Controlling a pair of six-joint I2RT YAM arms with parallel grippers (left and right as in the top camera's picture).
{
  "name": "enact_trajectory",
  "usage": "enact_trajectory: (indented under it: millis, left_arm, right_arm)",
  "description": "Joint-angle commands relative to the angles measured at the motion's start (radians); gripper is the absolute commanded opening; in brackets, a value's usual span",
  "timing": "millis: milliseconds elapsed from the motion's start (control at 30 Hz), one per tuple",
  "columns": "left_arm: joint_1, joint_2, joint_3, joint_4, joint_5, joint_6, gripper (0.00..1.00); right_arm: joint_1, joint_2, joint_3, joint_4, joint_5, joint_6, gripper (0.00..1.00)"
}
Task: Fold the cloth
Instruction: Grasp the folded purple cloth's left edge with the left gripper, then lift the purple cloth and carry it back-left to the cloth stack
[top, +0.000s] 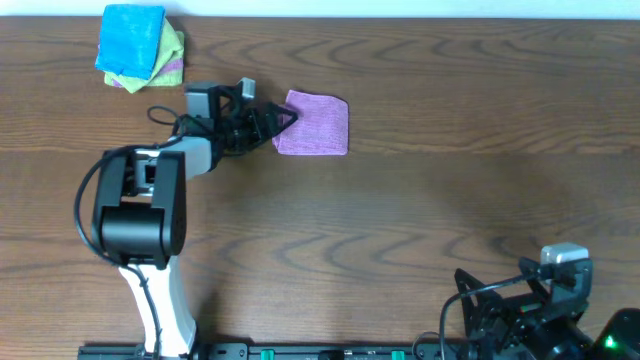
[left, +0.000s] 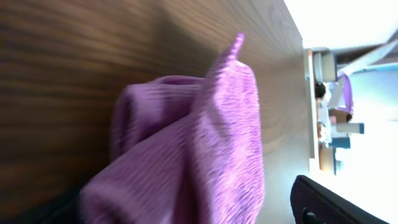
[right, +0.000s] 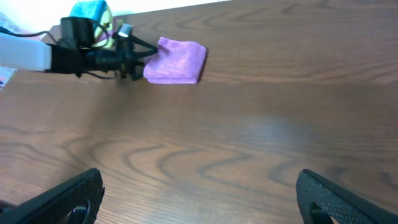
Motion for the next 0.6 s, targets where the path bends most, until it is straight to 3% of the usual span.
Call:
enact_trajectory:
  millis: [0, 67, 167, 233, 567]
  left_arm:
    - [-0.047, 0.093, -0.003, -0.029, -0.031, -0.026, 0.93]
    - [-0.076, 0.126, 0.013, -0.031, -0.029, -0.034, 0.84]
    - [-0.105, 0.175, 0.042, -0.032, -0.029, -0.037, 0.33]
    - [-0.120, 0.211, 0.076, -0.032, -0.030, -0.050, 0.06]
    - [-0.130, 0.249, 0.219, -0.038, 0.080, -0.076, 0.06]
  right_arm:
    - [-0.003, -0.006, 0.018, 0.017, -0.035, 0.034, 0.99]
    - [-0.003, -0.006, 0.024, 0.027, -0.035, 0.051, 0.99]
    - [-0.003, -0.006, 0.044, 0.033, -0.047, 0.056, 0.99]
    - [-0.003, -0.006, 0.068, 0.034, -0.047, 0.063, 0.99]
    - [-0.003, -0.006, 0.118, 0.023, -0.030, 0.063, 0.99]
